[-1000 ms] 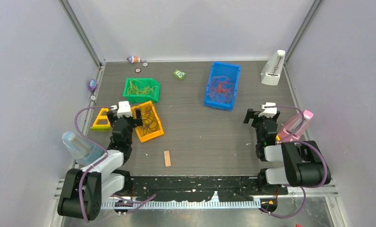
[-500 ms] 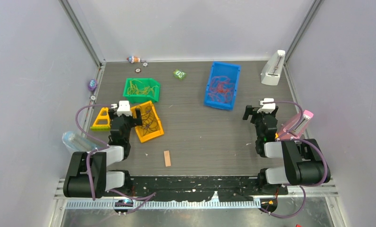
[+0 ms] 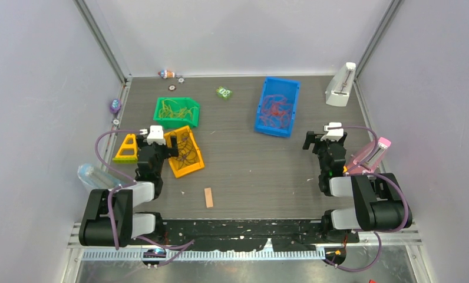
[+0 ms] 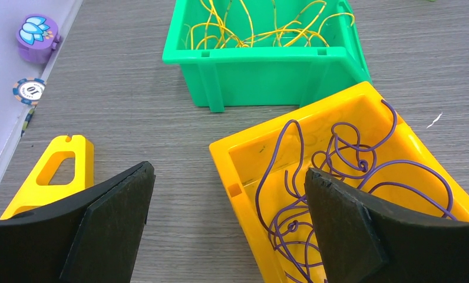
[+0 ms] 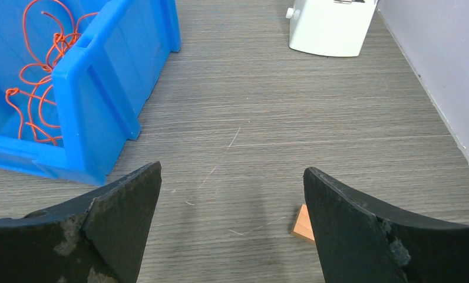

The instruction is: Untangle the cables

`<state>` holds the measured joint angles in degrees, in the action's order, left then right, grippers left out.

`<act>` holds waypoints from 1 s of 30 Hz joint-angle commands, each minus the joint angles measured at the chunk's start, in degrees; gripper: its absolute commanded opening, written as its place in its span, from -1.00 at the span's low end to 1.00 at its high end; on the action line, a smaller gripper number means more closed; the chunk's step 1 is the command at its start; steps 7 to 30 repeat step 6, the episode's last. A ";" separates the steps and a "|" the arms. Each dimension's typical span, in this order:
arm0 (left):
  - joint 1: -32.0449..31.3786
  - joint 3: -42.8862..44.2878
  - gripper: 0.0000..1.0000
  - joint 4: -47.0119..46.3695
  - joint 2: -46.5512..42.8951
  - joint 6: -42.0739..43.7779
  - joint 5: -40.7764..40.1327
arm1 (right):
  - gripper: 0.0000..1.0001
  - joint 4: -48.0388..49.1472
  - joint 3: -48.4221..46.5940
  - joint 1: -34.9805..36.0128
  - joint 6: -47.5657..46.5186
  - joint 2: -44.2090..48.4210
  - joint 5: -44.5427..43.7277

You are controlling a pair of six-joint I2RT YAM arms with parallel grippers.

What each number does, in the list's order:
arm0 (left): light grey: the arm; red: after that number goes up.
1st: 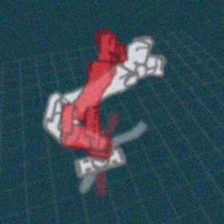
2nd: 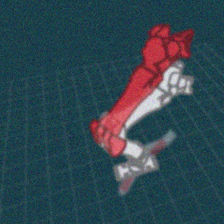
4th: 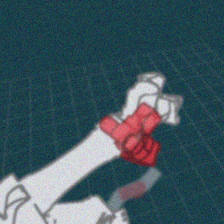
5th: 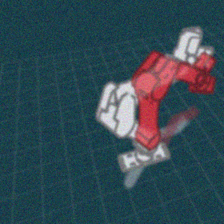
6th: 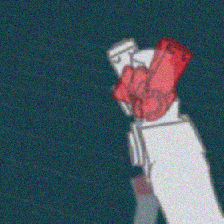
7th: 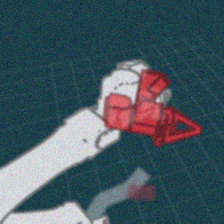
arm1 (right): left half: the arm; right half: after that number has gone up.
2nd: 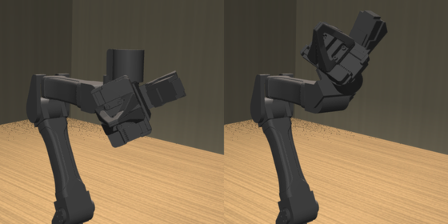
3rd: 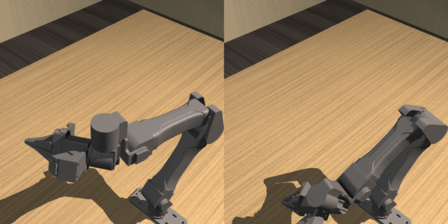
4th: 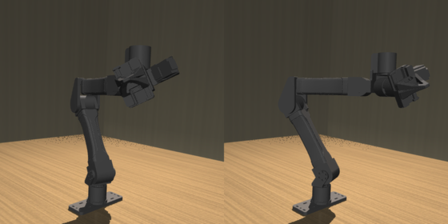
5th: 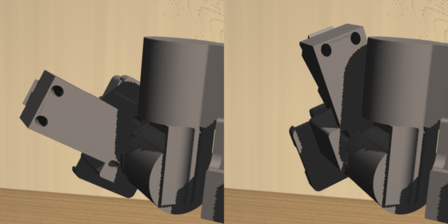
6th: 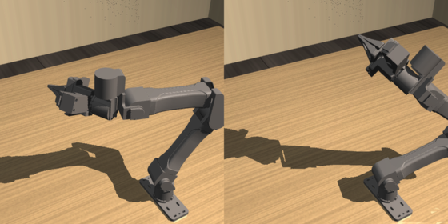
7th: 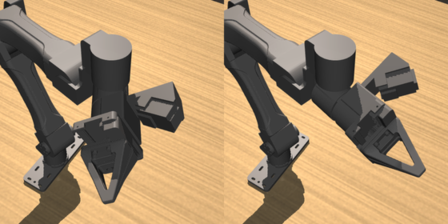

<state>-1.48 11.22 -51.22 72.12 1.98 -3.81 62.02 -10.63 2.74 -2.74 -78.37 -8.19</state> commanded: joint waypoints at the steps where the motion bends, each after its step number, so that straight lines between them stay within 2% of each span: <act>1: 0.21 1.34 0.99 -4.16 -0.34 0.74 0.50 | 0.90 2.45 -1.44 -0.28 -0.77 0.12 0.36; 30: 0.16 1.33 0.99 -4.19 -0.33 0.75 0.47 | 0.90 2.46 -1.42 -0.33 -0.77 0.15 0.31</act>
